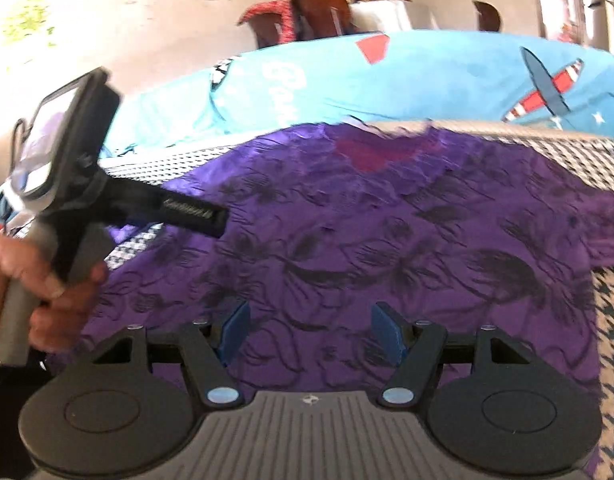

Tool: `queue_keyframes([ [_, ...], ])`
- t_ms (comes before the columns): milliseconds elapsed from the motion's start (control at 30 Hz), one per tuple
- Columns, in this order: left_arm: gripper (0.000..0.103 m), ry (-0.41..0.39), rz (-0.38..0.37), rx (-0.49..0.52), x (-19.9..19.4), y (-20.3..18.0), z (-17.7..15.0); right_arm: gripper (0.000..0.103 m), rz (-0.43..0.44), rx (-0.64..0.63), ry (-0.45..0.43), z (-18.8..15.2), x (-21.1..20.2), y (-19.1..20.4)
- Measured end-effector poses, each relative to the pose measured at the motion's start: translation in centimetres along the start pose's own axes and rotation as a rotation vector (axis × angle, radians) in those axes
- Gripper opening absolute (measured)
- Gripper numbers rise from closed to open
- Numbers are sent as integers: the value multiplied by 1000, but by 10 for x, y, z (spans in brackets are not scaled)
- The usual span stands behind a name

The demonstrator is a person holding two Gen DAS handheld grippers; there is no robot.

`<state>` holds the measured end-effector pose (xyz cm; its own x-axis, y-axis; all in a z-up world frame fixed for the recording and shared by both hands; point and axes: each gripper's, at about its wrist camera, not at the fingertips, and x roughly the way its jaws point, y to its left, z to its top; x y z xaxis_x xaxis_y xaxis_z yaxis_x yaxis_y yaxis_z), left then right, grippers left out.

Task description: Fold clothes

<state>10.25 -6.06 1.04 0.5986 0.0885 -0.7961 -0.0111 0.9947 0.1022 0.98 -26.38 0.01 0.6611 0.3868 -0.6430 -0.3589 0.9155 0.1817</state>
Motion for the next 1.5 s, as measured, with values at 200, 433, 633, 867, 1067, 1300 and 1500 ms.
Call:
queue_keyframes([
  [200,103,13,-18,49,7,-16,-6,68,-82,82,-2,1,-7,-23],
  [433,103,16,-23,94,12,-29,-12,68,-146,141,25,-1,-7,-41],
  [633,103,-1,-7,100,13,-32,-16,68,-164,161,11,-1,-11,-47],
  [867,103,-33,-6,98,6,-35,-14,68,-183,154,11,-2,-11,-47],
  [1067,103,-51,-44,106,-6,-39,-13,68,-196,169,18,-1,-9,-49],
  [1300,103,-73,-116,117,-29,-52,-14,68,-218,152,-5,1,-15,-48],
  [1500,103,-75,-108,157,-26,-67,-18,67,-303,168,-115,9,-47,-68],
])
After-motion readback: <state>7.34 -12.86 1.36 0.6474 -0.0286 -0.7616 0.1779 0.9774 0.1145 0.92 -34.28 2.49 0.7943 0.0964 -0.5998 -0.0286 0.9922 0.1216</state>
